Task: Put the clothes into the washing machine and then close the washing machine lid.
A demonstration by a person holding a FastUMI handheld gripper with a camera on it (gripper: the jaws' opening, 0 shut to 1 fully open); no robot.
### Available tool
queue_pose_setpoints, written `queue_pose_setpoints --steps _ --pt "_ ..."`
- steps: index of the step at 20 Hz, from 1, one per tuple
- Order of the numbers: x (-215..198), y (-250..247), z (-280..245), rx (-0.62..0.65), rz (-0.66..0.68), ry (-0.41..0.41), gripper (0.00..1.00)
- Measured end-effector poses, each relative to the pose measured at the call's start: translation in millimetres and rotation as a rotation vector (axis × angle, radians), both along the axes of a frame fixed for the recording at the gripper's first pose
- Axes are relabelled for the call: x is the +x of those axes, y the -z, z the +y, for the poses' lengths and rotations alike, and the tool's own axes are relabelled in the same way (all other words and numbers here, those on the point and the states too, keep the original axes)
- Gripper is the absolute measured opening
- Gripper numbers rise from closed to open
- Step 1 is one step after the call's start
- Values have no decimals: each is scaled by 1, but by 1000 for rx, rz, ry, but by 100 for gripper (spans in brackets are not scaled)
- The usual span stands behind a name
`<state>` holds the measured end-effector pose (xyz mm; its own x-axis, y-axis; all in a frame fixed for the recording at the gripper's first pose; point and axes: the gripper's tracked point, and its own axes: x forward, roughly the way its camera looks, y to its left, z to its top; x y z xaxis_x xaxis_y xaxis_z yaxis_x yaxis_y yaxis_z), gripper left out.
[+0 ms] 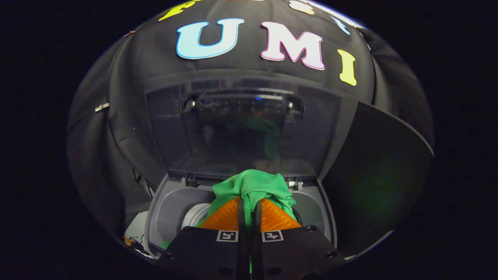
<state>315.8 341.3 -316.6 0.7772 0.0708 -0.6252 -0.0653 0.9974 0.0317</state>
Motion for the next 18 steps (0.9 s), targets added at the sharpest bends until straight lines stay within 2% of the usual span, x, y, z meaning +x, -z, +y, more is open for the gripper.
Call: queue_pose_setpoints --steps 8,9,14,16,18 --pt "-2 51 14 -21 71 -69 9" --pt "-4 54 13 -30 85 -63 16" --pt "-4 38 25 43 43 -106 85" --pt "-4 30 29 59 22 -126 95" --pt "-4 21 32 81 6 -139 100"
